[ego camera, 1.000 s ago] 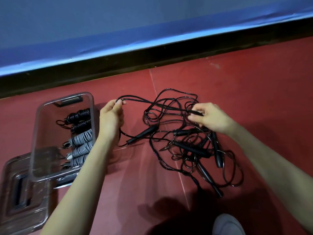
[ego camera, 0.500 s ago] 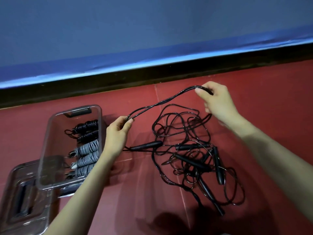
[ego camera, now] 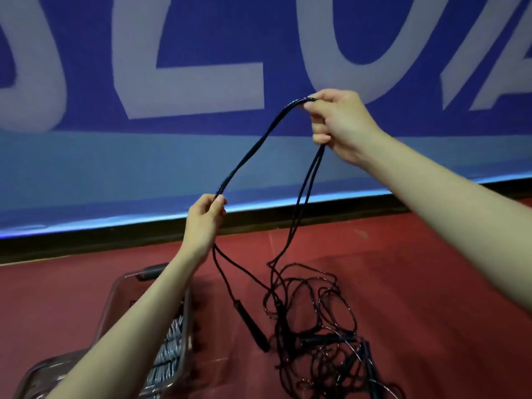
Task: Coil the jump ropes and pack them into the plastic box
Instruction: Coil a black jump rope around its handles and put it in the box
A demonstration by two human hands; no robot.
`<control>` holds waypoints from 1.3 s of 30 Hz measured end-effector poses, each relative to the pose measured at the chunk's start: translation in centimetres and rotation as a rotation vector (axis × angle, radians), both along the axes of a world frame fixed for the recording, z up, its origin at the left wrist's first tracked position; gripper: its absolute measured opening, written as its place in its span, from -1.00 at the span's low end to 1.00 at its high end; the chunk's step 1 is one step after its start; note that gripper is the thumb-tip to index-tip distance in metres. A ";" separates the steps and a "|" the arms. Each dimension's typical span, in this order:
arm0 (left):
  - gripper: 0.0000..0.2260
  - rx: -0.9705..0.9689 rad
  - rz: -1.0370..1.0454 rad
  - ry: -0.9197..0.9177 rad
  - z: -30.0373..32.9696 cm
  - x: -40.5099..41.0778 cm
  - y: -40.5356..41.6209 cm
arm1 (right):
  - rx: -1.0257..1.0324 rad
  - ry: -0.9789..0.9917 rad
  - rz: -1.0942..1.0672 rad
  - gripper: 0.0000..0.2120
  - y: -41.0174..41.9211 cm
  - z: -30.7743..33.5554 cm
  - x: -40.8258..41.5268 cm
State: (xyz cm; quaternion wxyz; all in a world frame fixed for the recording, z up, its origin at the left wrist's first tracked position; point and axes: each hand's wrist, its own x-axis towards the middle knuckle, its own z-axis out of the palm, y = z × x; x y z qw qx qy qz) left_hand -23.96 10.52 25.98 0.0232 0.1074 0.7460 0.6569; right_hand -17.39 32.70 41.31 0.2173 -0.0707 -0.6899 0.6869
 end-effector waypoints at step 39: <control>-0.71 0.339 -0.232 0.243 24.2 -4.7 5.1 | 0.933 -0.328 -0.105 -0.82 3.4 7.6 -5.5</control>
